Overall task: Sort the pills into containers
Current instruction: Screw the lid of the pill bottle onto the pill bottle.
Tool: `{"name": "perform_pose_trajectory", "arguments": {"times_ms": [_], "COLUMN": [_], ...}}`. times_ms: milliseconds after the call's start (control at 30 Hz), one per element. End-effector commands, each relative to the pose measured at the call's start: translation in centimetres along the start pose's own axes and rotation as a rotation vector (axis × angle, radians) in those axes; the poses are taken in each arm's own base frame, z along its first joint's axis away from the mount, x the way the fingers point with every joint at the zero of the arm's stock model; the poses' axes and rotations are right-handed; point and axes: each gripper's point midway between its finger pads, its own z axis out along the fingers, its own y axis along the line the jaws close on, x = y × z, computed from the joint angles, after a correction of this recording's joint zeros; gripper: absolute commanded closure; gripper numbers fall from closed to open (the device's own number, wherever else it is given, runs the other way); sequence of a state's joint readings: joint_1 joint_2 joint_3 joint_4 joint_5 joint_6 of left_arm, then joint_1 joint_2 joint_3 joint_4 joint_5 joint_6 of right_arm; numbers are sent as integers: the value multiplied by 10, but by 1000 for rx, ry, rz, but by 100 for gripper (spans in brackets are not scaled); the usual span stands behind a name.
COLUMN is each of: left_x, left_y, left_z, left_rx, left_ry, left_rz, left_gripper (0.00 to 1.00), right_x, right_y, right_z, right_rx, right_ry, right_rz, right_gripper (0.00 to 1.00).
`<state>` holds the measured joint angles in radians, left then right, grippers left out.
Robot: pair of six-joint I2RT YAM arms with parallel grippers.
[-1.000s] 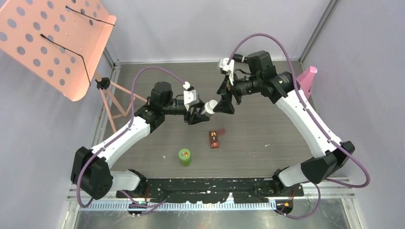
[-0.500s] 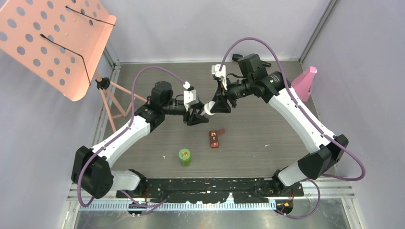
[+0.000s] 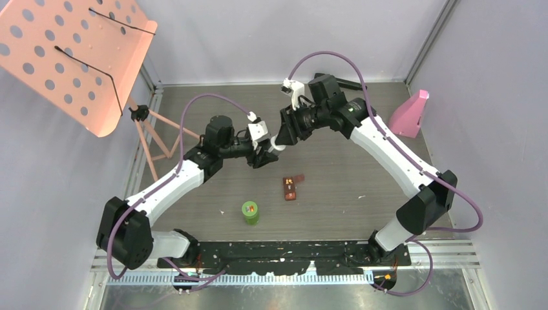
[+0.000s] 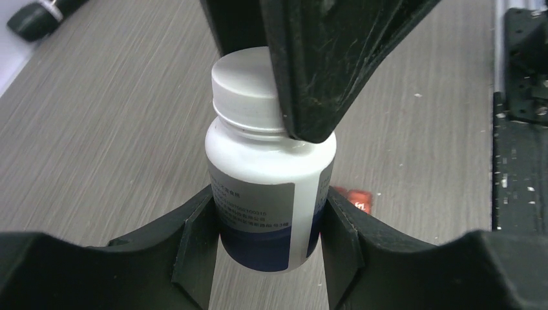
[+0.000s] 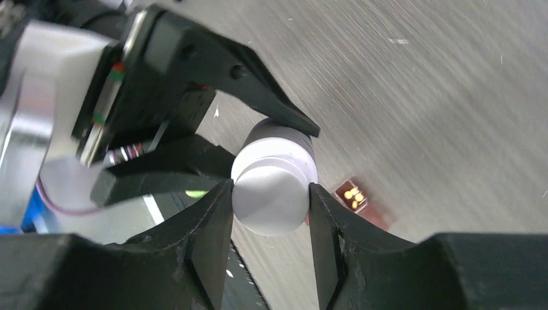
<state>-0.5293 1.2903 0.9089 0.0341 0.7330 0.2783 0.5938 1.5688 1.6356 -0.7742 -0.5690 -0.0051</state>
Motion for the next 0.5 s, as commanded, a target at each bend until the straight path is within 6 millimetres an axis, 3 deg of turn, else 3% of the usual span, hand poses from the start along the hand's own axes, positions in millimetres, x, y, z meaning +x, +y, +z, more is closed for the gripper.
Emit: {"name": "perform_pose_trajectory", "arguments": {"times_ms": [0, 67, 133, 167, 233, 300, 467], "left_x": [-48, -46, -43, -41, -38, -35, -34], "left_y": [21, 24, 24, 24, 23, 22, 13], "left_z": [-4, -3, -2, -1, 0, 0, 1], "left_rx": [-113, -127, -128, -126, -123, -118, -66], "left_ry": [-131, -130, -128, -126, -121, -115, -116], "left_rz": [149, 135, 127, 122, 115, 105, 84], "left_gripper": [100, 100, 100, 100, 100, 100, 100], "right_x": [-9, -20, -37, -44, -62, -74, -82], "right_y": [-20, -30, -31, -31, -22, -21, -8], "right_z": [18, 11, 1, -3, -13, -25, -56], "right_rx": [236, 308, 333, 321, 221, 139, 6], "right_ry": [-101, -171, -238, -261, -289, -309, -354], "right_rz": [380, 430, 428, 410, 358, 329, 107], "right_gripper": [95, 86, 60, 37, 12, 3, 1]}}
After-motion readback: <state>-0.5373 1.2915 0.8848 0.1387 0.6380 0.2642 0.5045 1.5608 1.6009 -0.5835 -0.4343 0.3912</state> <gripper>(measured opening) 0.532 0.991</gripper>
